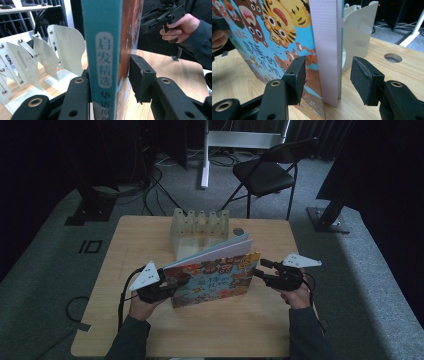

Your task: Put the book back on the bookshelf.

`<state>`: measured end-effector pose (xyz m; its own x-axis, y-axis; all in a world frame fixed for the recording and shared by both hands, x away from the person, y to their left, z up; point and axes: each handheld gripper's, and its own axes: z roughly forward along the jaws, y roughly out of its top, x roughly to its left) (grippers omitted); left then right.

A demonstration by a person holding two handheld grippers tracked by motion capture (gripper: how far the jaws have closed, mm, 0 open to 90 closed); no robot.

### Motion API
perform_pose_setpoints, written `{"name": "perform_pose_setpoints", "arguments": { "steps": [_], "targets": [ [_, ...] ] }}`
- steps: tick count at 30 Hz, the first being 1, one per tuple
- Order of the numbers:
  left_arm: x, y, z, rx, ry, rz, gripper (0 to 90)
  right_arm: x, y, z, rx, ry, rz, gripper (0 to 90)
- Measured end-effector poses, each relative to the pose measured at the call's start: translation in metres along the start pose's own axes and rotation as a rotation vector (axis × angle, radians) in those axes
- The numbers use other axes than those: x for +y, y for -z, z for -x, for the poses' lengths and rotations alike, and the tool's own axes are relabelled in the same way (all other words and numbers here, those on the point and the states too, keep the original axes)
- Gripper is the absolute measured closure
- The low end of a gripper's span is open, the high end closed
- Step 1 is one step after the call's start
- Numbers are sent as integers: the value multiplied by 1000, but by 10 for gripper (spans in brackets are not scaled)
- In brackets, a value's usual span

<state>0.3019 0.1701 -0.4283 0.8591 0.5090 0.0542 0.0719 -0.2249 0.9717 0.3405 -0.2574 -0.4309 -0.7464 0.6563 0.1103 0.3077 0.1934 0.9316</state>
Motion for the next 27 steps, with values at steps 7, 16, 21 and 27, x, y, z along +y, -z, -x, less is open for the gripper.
{"name": "perform_pose_setpoints", "arguments": {
  "steps": [7,16,21,27],
  "targets": [
    [0,1,5,-16,-17,7,750,0,-1,3,-28,-10,5,463],
    [-1,-1,17,-6,-17,23,800,-3,-1,4,-47,-10,-6,463],
    [-6,-4,17,-8,1,37,736,-7,-3,5,-57,-8,-22,463],
    [-11,-13,19,-24,3,33,683,-12,-2,7,-61,-19,-29,462]
  ]
}}
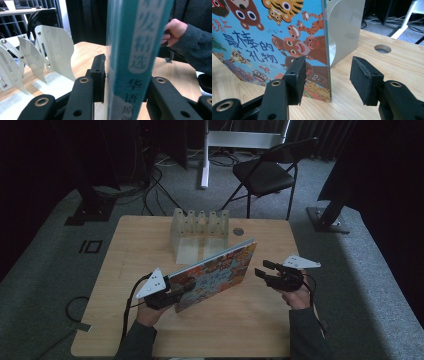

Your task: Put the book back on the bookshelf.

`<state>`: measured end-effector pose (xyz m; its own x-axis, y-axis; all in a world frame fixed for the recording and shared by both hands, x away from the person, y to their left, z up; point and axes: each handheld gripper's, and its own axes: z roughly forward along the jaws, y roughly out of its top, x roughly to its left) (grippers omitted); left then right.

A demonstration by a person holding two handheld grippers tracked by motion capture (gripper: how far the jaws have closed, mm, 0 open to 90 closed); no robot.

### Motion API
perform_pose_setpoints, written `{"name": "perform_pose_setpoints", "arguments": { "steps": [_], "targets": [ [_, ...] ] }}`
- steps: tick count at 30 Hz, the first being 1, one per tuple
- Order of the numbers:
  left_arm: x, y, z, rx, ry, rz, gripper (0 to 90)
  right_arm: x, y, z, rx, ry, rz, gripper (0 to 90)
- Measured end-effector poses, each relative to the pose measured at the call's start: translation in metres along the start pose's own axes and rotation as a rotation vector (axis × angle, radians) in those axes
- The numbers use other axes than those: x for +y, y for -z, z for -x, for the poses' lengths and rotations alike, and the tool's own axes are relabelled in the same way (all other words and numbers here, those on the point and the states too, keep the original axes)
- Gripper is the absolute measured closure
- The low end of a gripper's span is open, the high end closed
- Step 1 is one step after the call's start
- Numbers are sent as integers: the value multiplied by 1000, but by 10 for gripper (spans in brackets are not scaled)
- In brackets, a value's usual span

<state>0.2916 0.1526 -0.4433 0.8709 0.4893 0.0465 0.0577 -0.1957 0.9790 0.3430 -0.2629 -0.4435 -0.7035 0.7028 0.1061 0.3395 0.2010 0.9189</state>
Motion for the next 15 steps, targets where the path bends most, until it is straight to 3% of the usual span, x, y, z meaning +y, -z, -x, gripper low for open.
{"name": "perform_pose_setpoints", "arguments": {
  "steps": [11,15],
  "targets": [
    [-7,-8,-1,-8,21,10,681,-15,1,4,-30,-6,-37,461],
    [-7,-9,1,8,17,13,762,-22,1,6,-41,-13,-52,459]
  ]
}}
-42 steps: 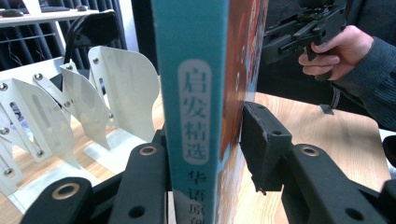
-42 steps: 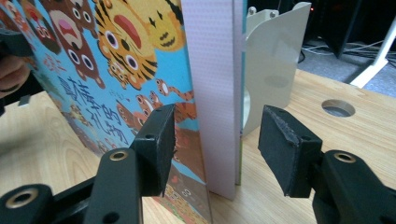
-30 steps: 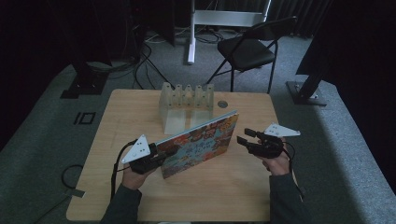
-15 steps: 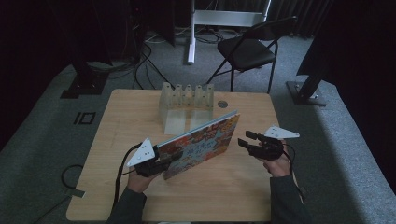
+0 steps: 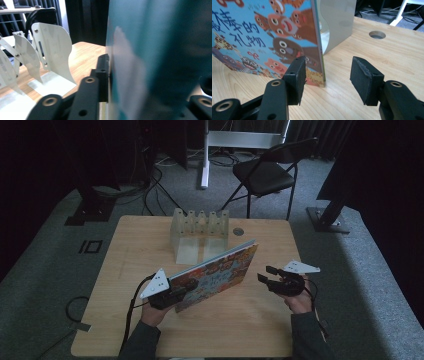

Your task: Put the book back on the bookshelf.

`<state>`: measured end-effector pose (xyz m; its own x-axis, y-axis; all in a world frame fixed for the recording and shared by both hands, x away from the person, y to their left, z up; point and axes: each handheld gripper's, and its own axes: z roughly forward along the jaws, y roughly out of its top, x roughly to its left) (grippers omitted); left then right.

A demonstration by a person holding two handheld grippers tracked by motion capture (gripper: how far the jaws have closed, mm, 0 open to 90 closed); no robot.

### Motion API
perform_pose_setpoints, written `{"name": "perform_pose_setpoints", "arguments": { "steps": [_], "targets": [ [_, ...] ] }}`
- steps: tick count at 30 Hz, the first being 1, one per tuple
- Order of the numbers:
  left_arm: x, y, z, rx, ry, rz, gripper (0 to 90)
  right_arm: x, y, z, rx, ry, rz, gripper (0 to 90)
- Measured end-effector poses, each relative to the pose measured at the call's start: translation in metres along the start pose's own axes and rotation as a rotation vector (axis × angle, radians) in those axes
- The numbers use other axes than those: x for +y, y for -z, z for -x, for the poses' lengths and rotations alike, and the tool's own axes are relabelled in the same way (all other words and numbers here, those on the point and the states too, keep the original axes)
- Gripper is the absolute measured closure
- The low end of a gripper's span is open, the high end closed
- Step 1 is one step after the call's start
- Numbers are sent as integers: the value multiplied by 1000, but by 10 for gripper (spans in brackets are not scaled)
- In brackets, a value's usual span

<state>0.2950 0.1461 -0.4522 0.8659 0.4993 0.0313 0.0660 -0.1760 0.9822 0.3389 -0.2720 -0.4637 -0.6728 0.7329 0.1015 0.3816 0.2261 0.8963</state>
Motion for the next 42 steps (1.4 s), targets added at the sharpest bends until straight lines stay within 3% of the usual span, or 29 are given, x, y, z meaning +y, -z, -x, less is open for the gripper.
{"name": "perform_pose_setpoints", "arguments": {
  "steps": [8,11,18,25,35,42],
  "targets": [
    [0,-1,8,69,8,2,790,-11,0,3,-20,-11,-24,459],
    [-3,-1,14,99,47,26,803,-14,0,5,-24,-19,-31,459],
    [-4,-3,23,98,17,37,796,-20,0,6,-28,-24,-46,459],
    [-13,-9,19,106,40,44,749,-28,-2,7,-27,-34,-65,454],
    [-23,-17,19,86,73,84,736,-40,0,11,-39,-53,-76,449],
    [-28,-17,18,92,76,95,727,-50,-6,13,-86,-35,-124,437]
  ]
}}
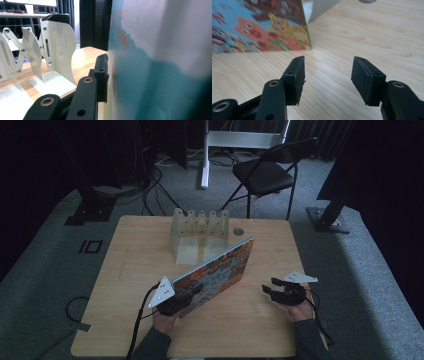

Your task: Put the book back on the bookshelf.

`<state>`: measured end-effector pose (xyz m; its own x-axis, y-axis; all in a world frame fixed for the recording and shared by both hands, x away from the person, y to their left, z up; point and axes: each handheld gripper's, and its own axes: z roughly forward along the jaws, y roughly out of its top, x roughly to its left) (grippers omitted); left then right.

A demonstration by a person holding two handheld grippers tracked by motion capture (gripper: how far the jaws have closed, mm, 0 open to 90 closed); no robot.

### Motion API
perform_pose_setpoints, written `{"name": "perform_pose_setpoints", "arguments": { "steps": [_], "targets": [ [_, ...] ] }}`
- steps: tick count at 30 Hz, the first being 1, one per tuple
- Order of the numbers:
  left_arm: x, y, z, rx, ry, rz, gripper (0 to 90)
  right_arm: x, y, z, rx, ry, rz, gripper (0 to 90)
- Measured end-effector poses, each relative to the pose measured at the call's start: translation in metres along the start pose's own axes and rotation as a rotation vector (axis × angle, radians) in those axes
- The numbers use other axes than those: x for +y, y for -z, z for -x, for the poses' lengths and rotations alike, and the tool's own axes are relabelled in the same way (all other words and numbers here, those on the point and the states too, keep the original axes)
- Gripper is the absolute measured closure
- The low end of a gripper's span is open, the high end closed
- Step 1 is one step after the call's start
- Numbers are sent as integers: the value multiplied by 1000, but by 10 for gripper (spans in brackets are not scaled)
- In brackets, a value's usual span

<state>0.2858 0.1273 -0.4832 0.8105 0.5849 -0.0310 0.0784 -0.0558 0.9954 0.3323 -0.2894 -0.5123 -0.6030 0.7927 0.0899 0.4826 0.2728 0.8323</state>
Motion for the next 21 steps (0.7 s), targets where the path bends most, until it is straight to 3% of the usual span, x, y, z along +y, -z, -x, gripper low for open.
{"name": "perform_pose_setpoints", "arguments": {
  "steps": [5,16,21],
  "targets": [
    [-5,0,-2,4,15,0,711,-5,-4,1,-27,13,-36,433],
    [-20,-2,-3,3,36,-6,708,-19,-1,9,-54,-5,-64,431],
    [-20,-2,-2,5,32,-6,708,-21,-2,10,-60,-8,-69,431]
  ]
}}
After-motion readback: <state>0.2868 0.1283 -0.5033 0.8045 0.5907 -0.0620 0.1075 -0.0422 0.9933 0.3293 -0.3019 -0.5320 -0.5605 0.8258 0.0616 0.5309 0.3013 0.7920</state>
